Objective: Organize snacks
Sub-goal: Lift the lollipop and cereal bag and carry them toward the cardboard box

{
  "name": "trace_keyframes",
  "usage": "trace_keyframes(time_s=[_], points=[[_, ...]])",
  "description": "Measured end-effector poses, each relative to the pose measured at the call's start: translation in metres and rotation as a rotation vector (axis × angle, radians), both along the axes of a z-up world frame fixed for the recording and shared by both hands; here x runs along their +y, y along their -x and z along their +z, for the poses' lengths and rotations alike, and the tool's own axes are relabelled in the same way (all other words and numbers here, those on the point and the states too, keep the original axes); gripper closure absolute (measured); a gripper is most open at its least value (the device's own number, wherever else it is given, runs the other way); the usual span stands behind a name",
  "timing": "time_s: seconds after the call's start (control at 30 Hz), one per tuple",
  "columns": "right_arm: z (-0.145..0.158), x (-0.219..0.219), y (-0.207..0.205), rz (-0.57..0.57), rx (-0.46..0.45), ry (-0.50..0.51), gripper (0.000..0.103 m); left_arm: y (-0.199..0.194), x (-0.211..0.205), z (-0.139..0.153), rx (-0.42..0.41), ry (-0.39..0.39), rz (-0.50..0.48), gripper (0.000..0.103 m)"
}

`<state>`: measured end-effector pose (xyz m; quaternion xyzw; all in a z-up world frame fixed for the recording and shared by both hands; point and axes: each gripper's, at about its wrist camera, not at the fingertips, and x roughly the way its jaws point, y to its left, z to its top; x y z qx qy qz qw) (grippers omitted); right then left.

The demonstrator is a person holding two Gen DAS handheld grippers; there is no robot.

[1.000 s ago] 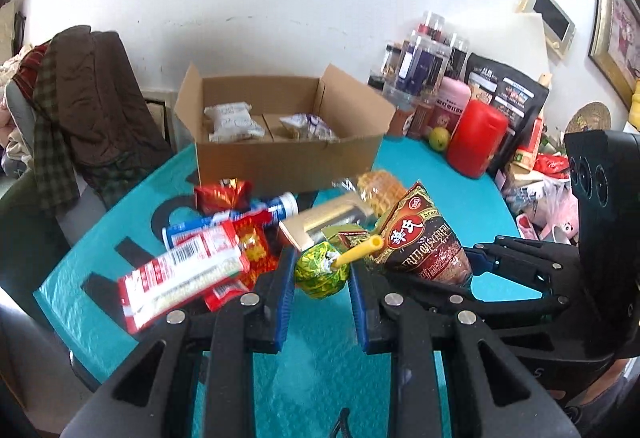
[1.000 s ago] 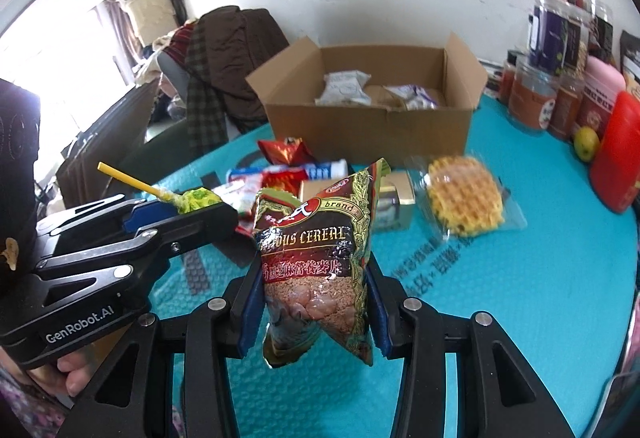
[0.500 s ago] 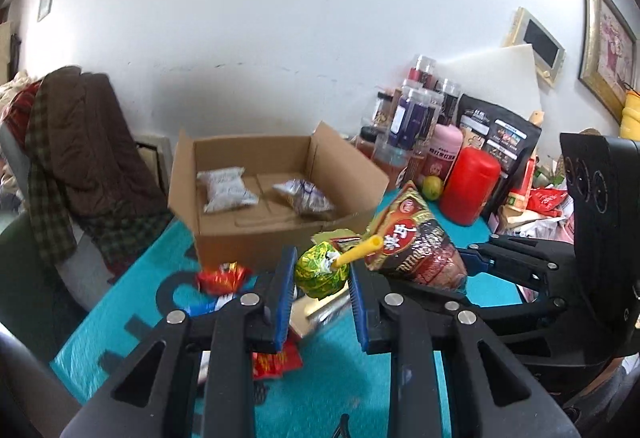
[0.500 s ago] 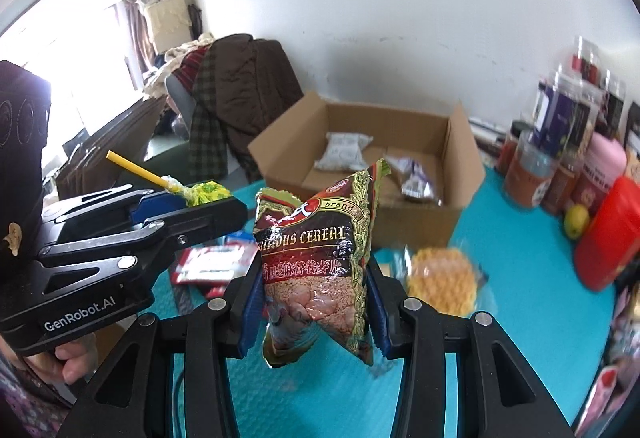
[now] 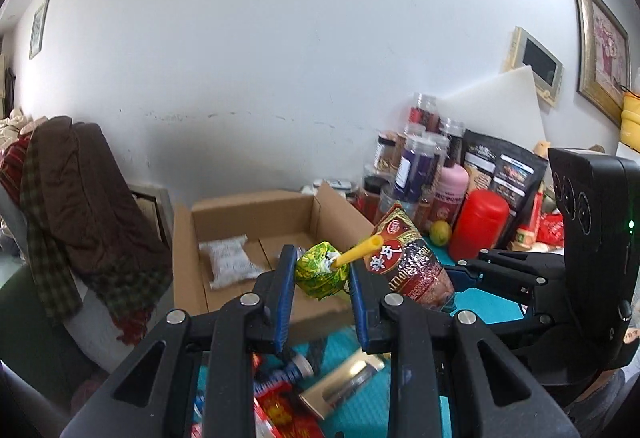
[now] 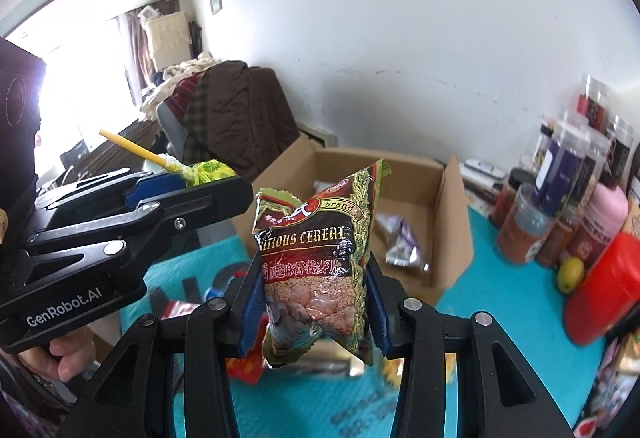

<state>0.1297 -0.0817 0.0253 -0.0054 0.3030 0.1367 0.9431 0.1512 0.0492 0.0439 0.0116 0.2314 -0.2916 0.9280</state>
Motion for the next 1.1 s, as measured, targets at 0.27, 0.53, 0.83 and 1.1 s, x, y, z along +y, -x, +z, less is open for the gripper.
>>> trace_keyframes(time_s=[0.27,0.53,0.83,1.1], points=[[0.016,-0.006,-0.037,-0.002,-0.045,0.008,0.059,-0.044,-0.005,0.013,-0.036,-0.006,0.031,0.078],[0.017,-0.01,-0.076,-0.013,-0.05,0.027,0.059,-0.092,-0.012,0.011,-0.01,-0.019,0.033,0.078],[0.013,-0.021,-0.123,-0.028,0.004,0.007,0.059,-0.139,-0.025,0.005,0.029,-0.043,0.039,0.078],[-0.001,-0.029,-0.163,-0.038,0.105,0.015,0.059,-0.178,-0.035,-0.01,0.076,-0.084,0.074,0.078]])
